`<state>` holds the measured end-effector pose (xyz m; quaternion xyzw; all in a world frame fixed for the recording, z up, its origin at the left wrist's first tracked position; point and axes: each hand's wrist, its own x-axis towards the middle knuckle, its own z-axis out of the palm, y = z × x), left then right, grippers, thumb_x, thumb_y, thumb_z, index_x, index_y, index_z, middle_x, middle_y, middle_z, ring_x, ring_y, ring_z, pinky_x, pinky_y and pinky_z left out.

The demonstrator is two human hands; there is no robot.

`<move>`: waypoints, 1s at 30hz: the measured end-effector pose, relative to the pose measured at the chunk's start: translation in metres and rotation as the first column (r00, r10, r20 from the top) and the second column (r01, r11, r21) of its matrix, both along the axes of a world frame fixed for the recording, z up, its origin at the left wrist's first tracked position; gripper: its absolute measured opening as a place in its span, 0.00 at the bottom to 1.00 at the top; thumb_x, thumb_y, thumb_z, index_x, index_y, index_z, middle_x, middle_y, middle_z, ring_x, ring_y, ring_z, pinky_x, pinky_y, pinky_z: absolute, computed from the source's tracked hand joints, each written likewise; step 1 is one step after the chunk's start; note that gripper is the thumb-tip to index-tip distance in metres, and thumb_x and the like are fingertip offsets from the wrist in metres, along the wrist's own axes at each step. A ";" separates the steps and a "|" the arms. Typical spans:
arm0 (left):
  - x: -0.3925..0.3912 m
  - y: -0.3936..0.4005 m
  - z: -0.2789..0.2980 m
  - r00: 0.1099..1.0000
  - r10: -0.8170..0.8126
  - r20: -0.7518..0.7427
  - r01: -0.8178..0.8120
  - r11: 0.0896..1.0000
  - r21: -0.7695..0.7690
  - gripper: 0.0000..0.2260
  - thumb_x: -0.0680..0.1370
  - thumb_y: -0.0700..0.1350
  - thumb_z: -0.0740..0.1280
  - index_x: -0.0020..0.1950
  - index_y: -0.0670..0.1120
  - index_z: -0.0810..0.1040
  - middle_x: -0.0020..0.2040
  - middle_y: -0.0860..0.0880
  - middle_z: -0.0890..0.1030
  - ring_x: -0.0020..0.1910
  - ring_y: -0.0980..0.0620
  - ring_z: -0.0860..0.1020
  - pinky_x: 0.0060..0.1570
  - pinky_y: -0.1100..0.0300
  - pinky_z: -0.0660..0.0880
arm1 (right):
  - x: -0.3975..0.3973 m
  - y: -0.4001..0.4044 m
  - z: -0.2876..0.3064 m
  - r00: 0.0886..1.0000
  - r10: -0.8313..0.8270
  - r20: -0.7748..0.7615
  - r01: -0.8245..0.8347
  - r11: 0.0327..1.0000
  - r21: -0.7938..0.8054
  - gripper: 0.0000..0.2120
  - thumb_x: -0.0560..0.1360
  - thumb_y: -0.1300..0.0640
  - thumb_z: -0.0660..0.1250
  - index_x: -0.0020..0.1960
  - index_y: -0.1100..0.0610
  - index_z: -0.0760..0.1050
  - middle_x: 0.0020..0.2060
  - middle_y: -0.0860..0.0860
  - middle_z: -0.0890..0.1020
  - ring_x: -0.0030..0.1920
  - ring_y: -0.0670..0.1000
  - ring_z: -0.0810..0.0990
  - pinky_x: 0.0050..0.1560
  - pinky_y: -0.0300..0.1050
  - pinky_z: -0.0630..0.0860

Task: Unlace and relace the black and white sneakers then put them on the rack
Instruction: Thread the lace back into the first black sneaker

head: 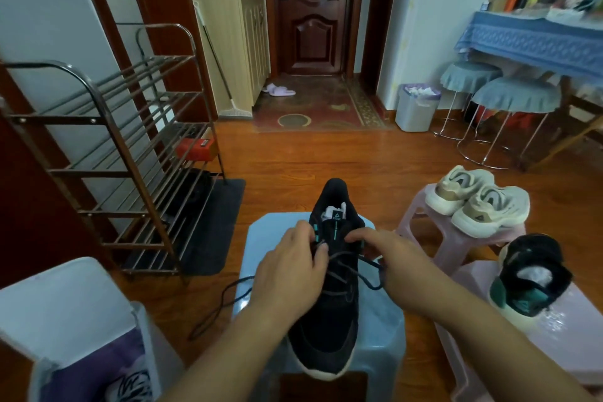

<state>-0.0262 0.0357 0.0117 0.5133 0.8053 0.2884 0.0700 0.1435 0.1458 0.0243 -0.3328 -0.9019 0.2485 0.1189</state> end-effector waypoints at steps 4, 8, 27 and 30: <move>-0.011 -0.001 0.000 0.977 -0.059 0.205 0.064 0.998 -0.020 0.13 0.79 0.62 0.66 0.49 0.56 0.66 0.43 0.54 0.77 0.42 0.53 0.77 0.43 0.51 0.76 | 0.002 0.004 -0.002 1.000 0.015 0.006 -0.015 1.000 0.003 0.36 0.73 0.73 0.62 0.68 0.37 0.69 0.56 0.42 0.74 0.57 0.41 0.75 0.56 0.42 0.77; -0.019 -0.006 0.010 0.965 -0.161 0.209 0.172 0.984 -0.038 0.08 0.79 0.54 0.71 0.47 0.56 0.73 0.43 0.56 0.79 0.42 0.59 0.77 0.46 0.53 0.77 | 0.003 0.008 -0.005 0.999 0.050 -0.006 -0.050 0.999 -0.007 0.38 0.72 0.74 0.64 0.66 0.34 0.68 0.56 0.39 0.74 0.56 0.40 0.75 0.55 0.43 0.79; -0.034 -0.027 0.020 0.896 -0.054 0.441 0.073 0.997 -0.028 0.08 0.75 0.55 0.75 0.51 0.56 0.81 0.35 0.54 0.75 0.30 0.60 0.73 0.30 0.67 0.69 | 0.004 0.012 0.003 1.000 -0.014 -0.024 0.014 1.000 -0.003 0.25 0.77 0.69 0.60 0.58 0.39 0.73 0.55 0.43 0.77 0.48 0.42 0.79 0.51 0.45 0.78; -0.009 -0.012 0.013 0.962 -0.085 0.258 0.106 0.992 -0.070 0.07 0.76 0.57 0.73 0.48 0.57 0.79 0.37 0.55 0.78 0.36 0.59 0.76 0.34 0.60 0.72 | 0.004 0.013 0.006 1.000 -0.014 -0.026 0.013 0.999 -0.037 0.26 0.77 0.70 0.60 0.57 0.38 0.73 0.54 0.42 0.78 0.47 0.42 0.80 0.49 0.44 0.79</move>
